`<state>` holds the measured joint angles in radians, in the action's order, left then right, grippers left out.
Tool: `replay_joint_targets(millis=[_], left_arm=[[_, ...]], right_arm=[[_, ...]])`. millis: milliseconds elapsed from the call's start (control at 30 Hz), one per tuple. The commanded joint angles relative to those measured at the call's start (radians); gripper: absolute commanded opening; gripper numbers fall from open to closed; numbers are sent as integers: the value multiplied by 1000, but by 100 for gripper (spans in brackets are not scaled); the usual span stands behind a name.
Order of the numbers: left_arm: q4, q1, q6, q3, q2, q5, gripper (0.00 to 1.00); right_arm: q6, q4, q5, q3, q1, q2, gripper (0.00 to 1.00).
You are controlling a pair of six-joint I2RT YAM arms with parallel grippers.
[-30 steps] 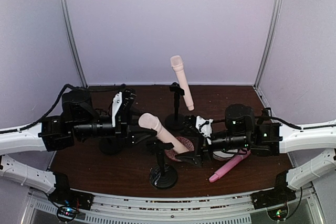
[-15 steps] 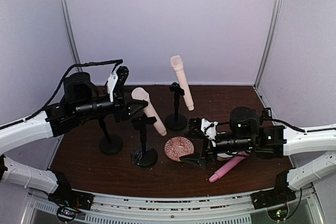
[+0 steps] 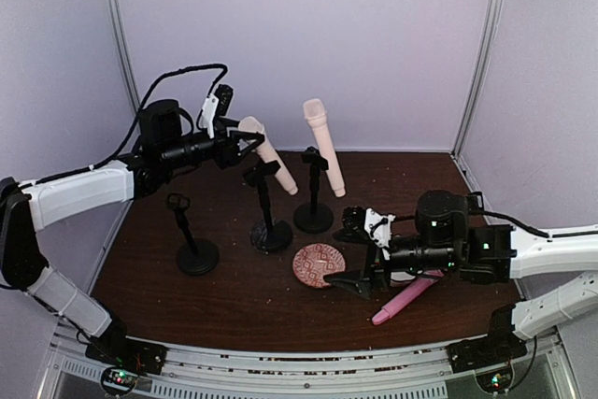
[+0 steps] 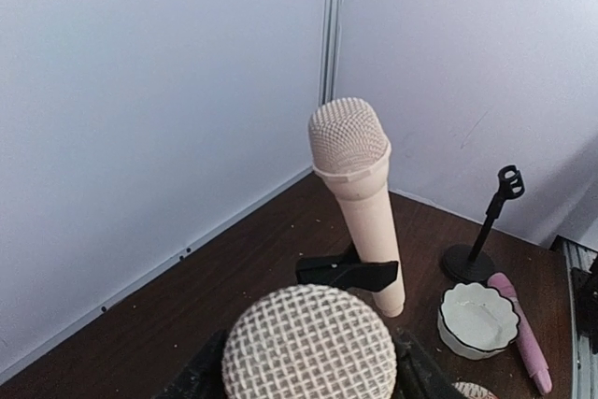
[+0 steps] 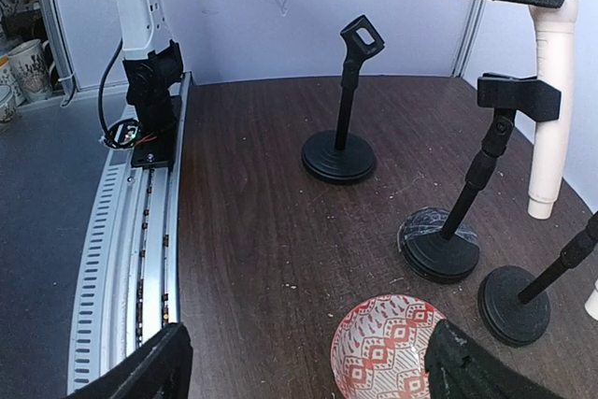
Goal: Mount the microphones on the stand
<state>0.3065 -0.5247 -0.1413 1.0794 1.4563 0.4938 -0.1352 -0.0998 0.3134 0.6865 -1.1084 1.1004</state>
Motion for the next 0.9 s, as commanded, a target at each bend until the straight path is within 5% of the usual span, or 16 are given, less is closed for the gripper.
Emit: replay_joint_targets(millis=[0, 267, 500, 867], left_arm=[[146, 7, -44, 87, 46, 66, 28], [85, 5, -23, 61, 23, -54, 59], [-100, -22, 66, 15, -154, -237, 79], [-339, -60, 19, -204, -472, -444, 84]], right_arm=[[-15, 3, -27, -4, 0, 4, 88], [-10, 18, -56, 17, 3, 27, 88], [59, 76, -202, 64, 15, 32, 88], [226, 220, -485, 132, 60, -18, 100]])
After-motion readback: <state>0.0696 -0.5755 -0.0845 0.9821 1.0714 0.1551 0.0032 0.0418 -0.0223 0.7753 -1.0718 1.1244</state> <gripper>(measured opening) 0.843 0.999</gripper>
